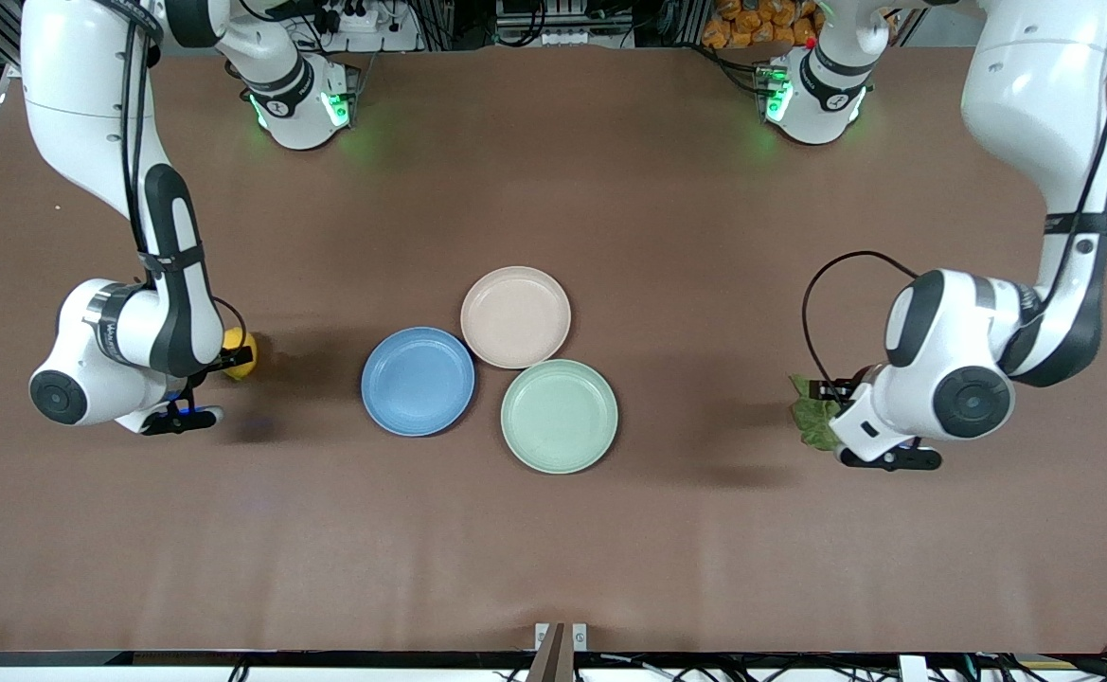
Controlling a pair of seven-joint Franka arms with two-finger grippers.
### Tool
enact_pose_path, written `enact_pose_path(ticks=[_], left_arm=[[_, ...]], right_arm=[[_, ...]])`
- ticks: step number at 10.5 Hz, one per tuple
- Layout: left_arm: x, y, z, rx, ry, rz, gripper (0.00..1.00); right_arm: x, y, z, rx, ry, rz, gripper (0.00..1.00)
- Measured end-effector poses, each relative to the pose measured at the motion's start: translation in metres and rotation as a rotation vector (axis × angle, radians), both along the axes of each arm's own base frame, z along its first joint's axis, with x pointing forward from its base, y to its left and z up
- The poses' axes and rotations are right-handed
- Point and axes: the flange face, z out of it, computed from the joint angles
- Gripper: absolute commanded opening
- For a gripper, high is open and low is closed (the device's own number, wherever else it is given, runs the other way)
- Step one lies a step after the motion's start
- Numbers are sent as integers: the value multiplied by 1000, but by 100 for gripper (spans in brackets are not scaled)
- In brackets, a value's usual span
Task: Pick lemon and lettuce from blue and beige plates
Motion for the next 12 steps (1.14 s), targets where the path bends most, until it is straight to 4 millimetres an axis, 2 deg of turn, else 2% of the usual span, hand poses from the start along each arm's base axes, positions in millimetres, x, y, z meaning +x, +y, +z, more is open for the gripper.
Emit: enact_pose_path(ticks=[2, 3, 4, 6, 8, 10, 12], left_arm=[[-7, -7, 75, -3, -92, -9, 100], [-17, -9, 118, 1, -133, -13, 100], [-30, -11, 159, 8, -172, -15, 100], [-58, -14, 223, 15, -231, -18, 100], [-82, -17, 263, 6, -267, -18, 100], [-90, -11, 278, -27, -276, -13, 100], [-96, 0, 285, -57, -259, -17, 100]], right_arm=[[12, 3, 18, 4, -27, 8, 100], [20, 7, 39, 14, -46, 14, 100], [29, 11, 67, 25, -82, 22, 100], [42, 16, 138, 53, -188, 33, 100], [38, 17, 209, 81, -279, 46, 100], [23, 28, 270, 81, -329, 74, 100], [-1, 53, 323, 55, -332, 2, 100]])
